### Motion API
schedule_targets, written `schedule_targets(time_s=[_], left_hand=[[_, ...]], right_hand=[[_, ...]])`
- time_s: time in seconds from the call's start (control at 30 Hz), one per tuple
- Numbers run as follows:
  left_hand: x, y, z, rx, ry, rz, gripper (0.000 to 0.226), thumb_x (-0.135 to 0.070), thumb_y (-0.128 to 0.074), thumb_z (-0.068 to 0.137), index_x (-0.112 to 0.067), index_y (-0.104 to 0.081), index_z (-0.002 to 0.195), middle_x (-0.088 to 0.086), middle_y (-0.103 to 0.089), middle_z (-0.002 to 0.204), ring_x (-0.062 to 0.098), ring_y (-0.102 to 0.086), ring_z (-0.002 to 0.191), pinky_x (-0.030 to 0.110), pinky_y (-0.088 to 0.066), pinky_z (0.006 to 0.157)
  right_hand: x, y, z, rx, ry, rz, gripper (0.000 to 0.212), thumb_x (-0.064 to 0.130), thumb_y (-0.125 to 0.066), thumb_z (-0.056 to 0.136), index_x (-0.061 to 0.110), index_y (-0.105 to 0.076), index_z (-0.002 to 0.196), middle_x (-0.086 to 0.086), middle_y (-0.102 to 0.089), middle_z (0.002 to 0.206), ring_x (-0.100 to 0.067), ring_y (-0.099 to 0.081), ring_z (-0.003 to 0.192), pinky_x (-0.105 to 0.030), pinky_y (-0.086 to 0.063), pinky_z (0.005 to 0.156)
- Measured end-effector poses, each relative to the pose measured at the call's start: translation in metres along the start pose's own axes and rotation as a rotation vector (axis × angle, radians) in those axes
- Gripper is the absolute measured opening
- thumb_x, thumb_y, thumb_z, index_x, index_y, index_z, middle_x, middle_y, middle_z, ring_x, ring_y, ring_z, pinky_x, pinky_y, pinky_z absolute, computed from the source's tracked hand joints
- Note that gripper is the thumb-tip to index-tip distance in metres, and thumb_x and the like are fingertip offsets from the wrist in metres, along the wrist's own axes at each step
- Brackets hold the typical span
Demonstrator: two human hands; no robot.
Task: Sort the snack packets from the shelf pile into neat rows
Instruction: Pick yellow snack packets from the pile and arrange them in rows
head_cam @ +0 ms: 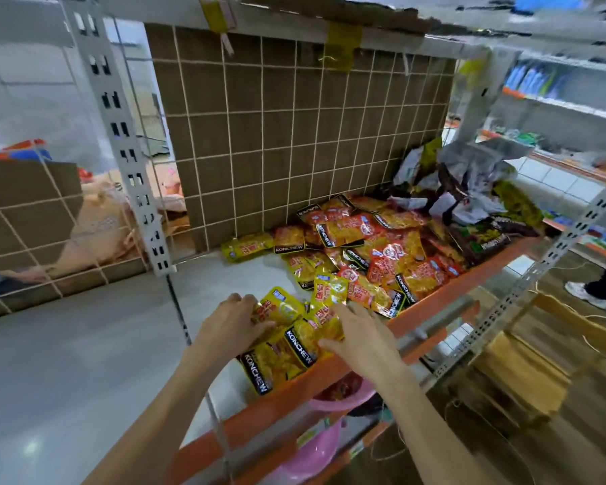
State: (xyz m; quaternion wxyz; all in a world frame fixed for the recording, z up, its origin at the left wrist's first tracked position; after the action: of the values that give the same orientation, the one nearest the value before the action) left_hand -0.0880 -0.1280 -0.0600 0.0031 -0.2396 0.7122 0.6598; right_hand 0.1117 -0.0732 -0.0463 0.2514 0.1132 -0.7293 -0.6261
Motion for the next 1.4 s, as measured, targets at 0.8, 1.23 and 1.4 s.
schedule_targets(time_s=[0.8, 1.23, 1.4], left_hand=[[-0.007, -0.008, 0.044, -0.376, 0.487, -0.229, 0.04, -0.043, -0.053, 0.092, -0.007, -0.045, 0.106, 0.01, -0.053, 0.102, 0.028, -0.052, 0.097, 0.029, -0.034, 0.07], [-0.02, 0.024, 0.026, -0.699, 0.473, -0.654, 0.016, -0.02, -0.065, 0.088, -0.009, -0.057, 0.098, -0.003, -0.062, 0.073, 0.013, -0.058, 0.062, 0.016, -0.041, 0.053], [-0.022, 0.031, 0.002, -0.736, 0.441, -1.162, 0.006, -0.011, -0.066, 0.085, -0.016, -0.065, 0.089, -0.001, -0.07, 0.078, 0.015, -0.066, 0.067, 0.024, -0.054, 0.06]], right_hand=[[0.014, -0.009, 0.148, 0.172, 0.255, 0.512, 0.096, 0.026, -0.078, 0.076, 0.019, -0.017, 0.149, -0.018, -0.031, 0.142, -0.034, -0.027, 0.132, -0.04, -0.029, 0.107], [-0.01, 0.008, 0.155, 0.213, 0.212, 0.876, 0.048, 0.012, -0.073, 0.081, 0.016, -0.056, 0.126, 0.001, -0.062, 0.113, -0.014, -0.058, 0.103, -0.031, -0.049, 0.09], [-0.006, 0.011, 0.141, 0.302, 0.152, 1.158, 0.021, 0.007, -0.072, 0.08, 0.009, -0.067, 0.1, -0.008, -0.071, 0.09, -0.018, -0.066, 0.078, -0.024, -0.052, 0.07]])
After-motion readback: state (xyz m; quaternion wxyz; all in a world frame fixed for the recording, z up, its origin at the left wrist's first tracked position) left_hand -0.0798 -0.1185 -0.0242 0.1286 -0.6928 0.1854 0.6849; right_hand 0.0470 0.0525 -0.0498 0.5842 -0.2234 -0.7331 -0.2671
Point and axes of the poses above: each hand's wrist, its own z-axis towards the middle knuckle, its own y-axis out of the back of the hand, x = y × z, the point moved 4 cm from there along z, towards the middle knuckle
